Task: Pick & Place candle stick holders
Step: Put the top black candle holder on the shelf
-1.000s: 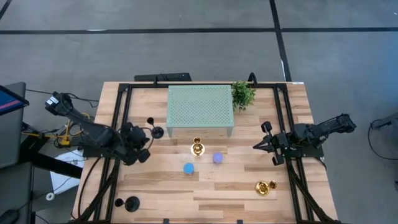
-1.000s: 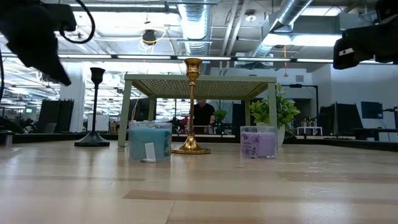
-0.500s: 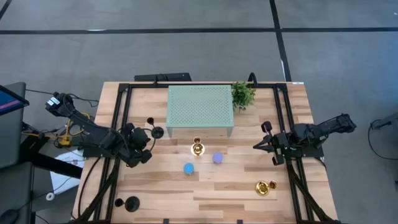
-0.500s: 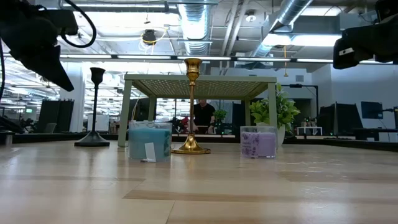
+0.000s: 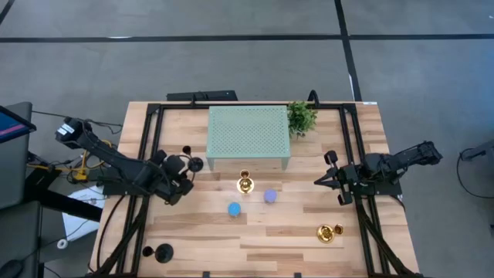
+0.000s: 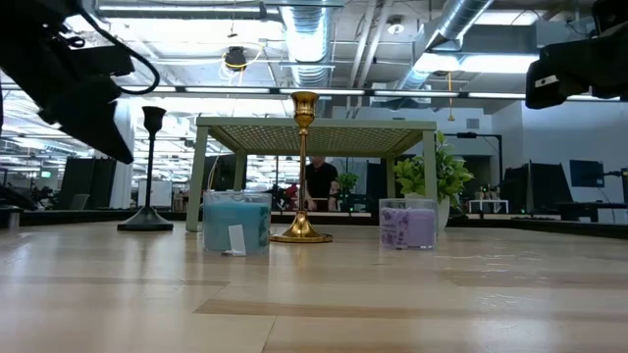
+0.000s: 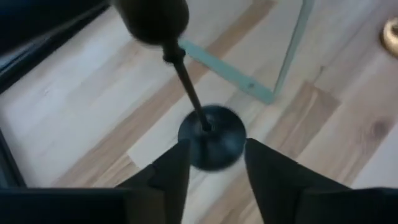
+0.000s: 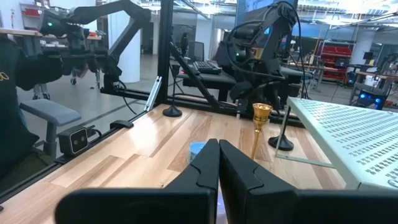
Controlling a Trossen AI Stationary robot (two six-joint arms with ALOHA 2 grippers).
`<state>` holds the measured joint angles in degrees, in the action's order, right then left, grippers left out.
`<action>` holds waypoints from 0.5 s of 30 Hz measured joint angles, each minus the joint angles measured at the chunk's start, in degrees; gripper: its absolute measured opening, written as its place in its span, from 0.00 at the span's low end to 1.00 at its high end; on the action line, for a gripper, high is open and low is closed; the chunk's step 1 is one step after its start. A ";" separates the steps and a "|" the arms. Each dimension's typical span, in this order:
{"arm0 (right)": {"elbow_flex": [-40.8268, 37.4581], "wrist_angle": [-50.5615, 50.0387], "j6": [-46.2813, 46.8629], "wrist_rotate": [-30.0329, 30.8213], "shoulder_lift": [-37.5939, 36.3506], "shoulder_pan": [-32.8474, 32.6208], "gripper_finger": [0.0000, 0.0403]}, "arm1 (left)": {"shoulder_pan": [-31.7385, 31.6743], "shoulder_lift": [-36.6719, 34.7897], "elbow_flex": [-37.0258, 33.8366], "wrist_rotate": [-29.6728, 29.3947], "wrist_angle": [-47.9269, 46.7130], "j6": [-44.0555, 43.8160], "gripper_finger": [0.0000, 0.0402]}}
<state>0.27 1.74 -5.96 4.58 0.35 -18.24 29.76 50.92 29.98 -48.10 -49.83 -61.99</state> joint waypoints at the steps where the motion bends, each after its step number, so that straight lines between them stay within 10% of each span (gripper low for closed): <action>1: 0.00 0.00 0.00 0.00 0.01 0.00 0.00 | -0.18 0.22 0.00 -0.20 0.43 0.04 0.44; 15: 0.00 0.00 -0.02 0.00 -0.01 0.00 0.00 | -4.43 3.29 0.02 -6.88 2.41 0.19 0.68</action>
<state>0.27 1.74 -5.98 4.58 0.34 -18.24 25.33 54.21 30.00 -54.99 -47.41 -61.80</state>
